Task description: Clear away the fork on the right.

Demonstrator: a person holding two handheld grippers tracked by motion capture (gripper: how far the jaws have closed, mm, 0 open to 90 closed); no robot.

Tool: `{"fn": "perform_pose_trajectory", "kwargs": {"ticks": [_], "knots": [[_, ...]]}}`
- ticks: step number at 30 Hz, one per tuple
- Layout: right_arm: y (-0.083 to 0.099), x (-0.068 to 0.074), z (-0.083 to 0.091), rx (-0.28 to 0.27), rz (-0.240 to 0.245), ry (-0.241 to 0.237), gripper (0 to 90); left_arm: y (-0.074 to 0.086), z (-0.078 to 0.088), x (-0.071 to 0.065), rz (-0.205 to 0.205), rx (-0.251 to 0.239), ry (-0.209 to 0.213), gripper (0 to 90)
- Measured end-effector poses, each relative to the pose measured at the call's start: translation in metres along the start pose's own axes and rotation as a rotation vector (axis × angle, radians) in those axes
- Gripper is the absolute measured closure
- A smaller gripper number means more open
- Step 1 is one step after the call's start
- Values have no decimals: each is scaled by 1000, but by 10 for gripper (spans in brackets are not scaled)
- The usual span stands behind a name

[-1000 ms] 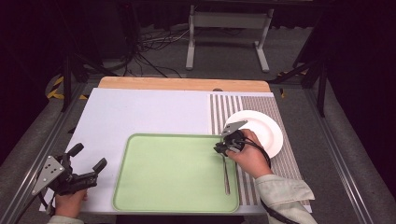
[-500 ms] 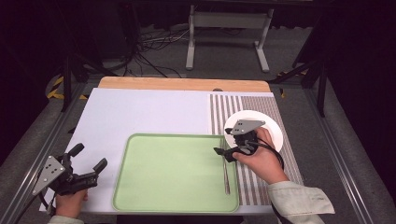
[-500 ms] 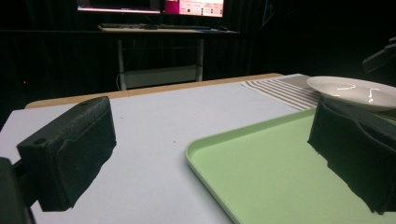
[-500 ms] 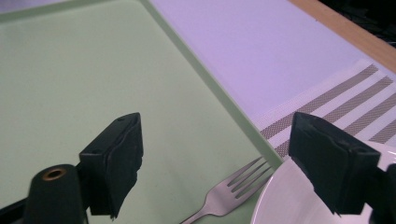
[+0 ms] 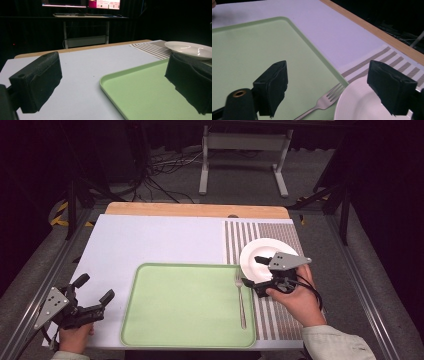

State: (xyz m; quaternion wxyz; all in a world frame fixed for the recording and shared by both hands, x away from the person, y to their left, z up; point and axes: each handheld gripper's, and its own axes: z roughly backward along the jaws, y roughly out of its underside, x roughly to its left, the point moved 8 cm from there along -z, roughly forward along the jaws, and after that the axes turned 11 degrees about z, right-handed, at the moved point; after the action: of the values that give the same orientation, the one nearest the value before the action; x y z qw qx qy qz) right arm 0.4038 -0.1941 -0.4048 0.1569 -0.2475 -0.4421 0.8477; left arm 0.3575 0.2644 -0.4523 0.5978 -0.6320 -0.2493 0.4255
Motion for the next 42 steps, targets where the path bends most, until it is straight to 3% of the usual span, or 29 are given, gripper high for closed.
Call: {"fn": "perform_pose_trajectory", "kwargs": {"ticks": [17,26,42], "knots": [[33,-7,31,-126,-54,74,161,1,0,0,0,4,-1,14],[61,-9,36,-126,-90,115,165,1,0,0,-6,7,0,14],[89,-7,39,-167,-157,150,158,3,-2,0,-3,7,0,14]]}}
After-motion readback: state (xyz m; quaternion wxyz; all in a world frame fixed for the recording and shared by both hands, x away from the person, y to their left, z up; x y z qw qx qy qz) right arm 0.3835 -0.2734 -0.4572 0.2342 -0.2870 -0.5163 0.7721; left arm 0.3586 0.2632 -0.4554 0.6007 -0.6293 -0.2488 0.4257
